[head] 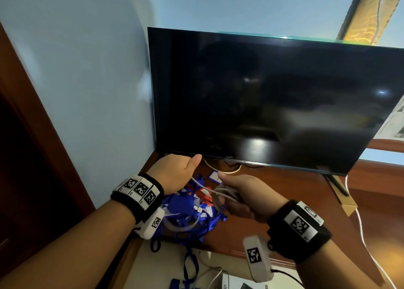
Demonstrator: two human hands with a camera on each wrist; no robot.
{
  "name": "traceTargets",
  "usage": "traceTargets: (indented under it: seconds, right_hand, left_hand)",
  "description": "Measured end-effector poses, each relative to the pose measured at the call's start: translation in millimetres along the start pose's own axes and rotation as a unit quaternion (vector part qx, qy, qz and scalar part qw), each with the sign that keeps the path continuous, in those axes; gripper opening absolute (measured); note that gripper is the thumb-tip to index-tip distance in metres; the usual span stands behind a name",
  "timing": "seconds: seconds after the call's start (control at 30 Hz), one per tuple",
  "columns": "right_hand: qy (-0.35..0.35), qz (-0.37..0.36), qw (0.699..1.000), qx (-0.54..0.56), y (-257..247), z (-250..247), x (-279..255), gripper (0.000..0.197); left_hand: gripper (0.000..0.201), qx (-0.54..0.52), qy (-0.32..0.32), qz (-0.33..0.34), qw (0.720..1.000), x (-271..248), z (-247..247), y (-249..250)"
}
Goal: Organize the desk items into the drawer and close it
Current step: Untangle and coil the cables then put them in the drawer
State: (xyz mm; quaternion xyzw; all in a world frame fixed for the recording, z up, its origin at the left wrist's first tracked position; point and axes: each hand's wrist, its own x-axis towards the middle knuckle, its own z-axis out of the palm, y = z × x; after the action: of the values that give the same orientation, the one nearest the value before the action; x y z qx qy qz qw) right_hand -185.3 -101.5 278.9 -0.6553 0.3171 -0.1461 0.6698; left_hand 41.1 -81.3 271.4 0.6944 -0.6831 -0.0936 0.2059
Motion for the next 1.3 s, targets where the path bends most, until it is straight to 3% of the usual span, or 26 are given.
traceTargets:
  seconds: [0.07, 0.2, 0.33, 0.43, 0.5, 0.57, 0.67, 0.73, 0.8, 0.87, 0.97, 1.1, 1.3]
  right_hand:
    - [-0.028, -0.049, 0.994, 0.091, -7, 4, -3, 0.054]
    - [0.041, -0.145, 0.956, 0.25, -26, 14, -5, 0.035]
    - [0.162, -0.219, 0.889, 0.369, -43, 9, -7, 0.034]
    - [0.205, -0.254, 0.864, 0.384, -46, -3, -5, 0.032]
    - [0.247, -0.265, 0.865, 0.347, -41, -9, 0, 0.028]
    - [0.32, -0.247, 0.885, 0.232, -31, -13, 5, 0.026]
    - [0.375, -0.2, 0.905, -0.02, -9, -13, 15, 0.021]
    - [0.354, -0.157, 0.912, -0.136, 7, -11, 19, 0.023]
    - [0.313, -0.108, 0.928, -0.17, 20, -4, 20, 0.032]
    - [0.244, -0.079, 0.959, -0.12, 27, 6, 18, 0.044]
    - [0.152, -0.057, 0.987, 0.02, 26, 18, 9, 0.061]
    - [0.086, -0.053, 0.977, 0.188, 5, 27, -2, 0.061]
    - [0.094, -0.11, 0.942, 0.304, -8, 27, -4, 0.034]
  left_hand:
    - [0.065, -0.12, -0.009, -0.03, 0.992, -1, 14, -7]
    - [0.062, -0.322, -0.019, -0.059, 0.945, -15, 42, -2]
    - [0.056, -0.285, -0.013, -0.056, 0.957, -38, 51, 16]
    - [0.054, -0.217, -0.054, -0.016, 0.975, -56, 50, 26]
    - [0.055, -0.173, -0.088, 0.007, 0.981, -66, 44, 33]
    - [0.052, -0.111, -0.103, 0.046, 0.987, -73, 34, 43]
    - [0.054, -0.013, -0.05, 0.127, 0.991, -73, 14, 52]
    - [0.054, 0.039, 0.014, 0.176, 0.984, -66, -1, 52]
    - [0.045, 0.075, 0.082, 0.216, 0.97, -58, -17, 51]
    - [0.048, 0.09, 0.097, 0.208, 0.969, -44, -28, 49]
    - [0.058, 0.068, 0.066, 0.144, 0.985, -21, -31, 38]
    - [0.063, -0.071, 0.04, 0.067, 0.994, -7, -6, 12]
    - [0.063, -0.268, 0.033, -0.008, 0.963, -24, 42, 6]
